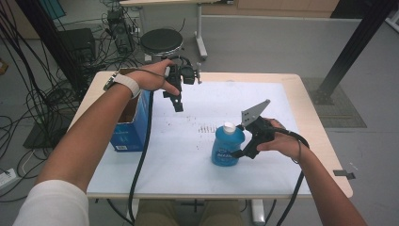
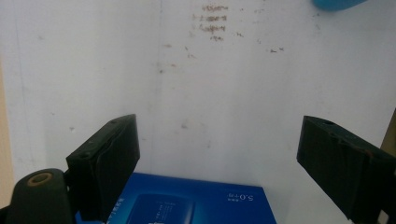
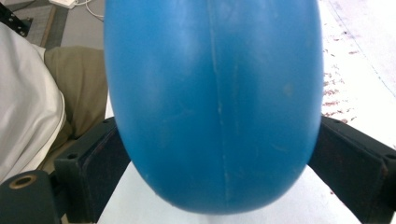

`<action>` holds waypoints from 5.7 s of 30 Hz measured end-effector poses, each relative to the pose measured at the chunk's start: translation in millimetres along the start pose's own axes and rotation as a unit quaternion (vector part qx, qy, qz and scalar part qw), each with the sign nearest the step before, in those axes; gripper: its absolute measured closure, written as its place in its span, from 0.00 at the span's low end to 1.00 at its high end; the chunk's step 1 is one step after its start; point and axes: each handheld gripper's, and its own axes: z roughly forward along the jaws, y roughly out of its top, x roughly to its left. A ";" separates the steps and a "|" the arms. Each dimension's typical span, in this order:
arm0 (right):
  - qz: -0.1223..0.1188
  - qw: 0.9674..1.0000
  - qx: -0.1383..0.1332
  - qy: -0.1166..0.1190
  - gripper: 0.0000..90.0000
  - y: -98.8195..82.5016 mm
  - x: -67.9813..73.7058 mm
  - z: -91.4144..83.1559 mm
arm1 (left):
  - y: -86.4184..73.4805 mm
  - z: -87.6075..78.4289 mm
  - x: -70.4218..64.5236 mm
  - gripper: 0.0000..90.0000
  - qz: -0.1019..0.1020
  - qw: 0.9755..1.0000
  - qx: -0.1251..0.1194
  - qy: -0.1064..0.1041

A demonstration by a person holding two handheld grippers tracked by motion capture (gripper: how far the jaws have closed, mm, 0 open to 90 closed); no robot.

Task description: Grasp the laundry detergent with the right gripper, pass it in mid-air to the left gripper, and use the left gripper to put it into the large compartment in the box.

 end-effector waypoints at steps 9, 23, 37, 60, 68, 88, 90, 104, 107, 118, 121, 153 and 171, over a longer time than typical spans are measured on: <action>0.003 1.000 -0.007 0.001 0.10 -3.5 -0.7 4.3 | -0.1 1.1 0.6 0.15 -0.001 1.000 -0.001 0.000; 0.005 1.000 -0.021 0.000 0.12 -8.4 -1.4 10.0 | -1.3 3.7 0.5 0.15 -0.003 1.000 0.000 -0.003; 0.009 0.999 -0.035 0.000 0.15 -14.0 -1.4 15.0 | -0.4 4.6 0.4 0.15 -0.002 1.000 0.000 -0.004; 0.007 0.998 -0.058 0.009 0.21 -18.2 -0.4 20.6 | -0.7 5.7 0.1 0.16 -0.003 1.000 0.000 -0.004; 0.006 0.998 -0.070 0.009 0.23 -19.7 -0.6 22.7 | -0.3 6.3 0.3 0.16 -0.003 1.000 0.002 -0.005; -0.004 0.996 -0.086 0.011 0.31 -22.9 0.9 26.2 | -0.3 7.0 -0.5 0.16 -0.004 1.000 0.002 -0.006; -0.006 0.996 -0.088 0.011 0.32 -23.5 1.0 26.8 | 0.1 7.2 -0.4 0.16 -0.004 1.000 0.003 -0.006; -0.007 0.995 -0.094 0.010 0.34 -24.8 0.8 28.3 | 1.2 7.9 -0.6 0.16 -0.003 1.000 0.002 -0.007; -0.007 0.995 -0.095 0.009 0.34 -24.8 0.8 28.3 | 1.2 8.1 -0.5 0.16 -0.005 1.000 0.002 -0.008; -0.010 0.996 -0.093 0.010 0.34 -24.6 0.3 29.6 | 0.4 9.2 -0.3 0.16 -0.004 1.000 0.002 -0.008; -0.010 0.996 -0.093 0.011 0.34 -24.3 0.5 30.2 | 0.0 9.3 -0.2 0.16 -0.004 1.000 0.001 -0.008; -0.014 0.994 -0.107 0.013 0.43 -26.7 -1.3 34.2 | -2.0 12.9 0.9 0.16 -0.007 1.000 0.000 -0.011; -0.017 0.993 -0.113 0.014 0.45 -27.6 -1.6 36.0 | -3.1 13.8 1.0 0.16 -0.010 1.000 -0.002 -0.011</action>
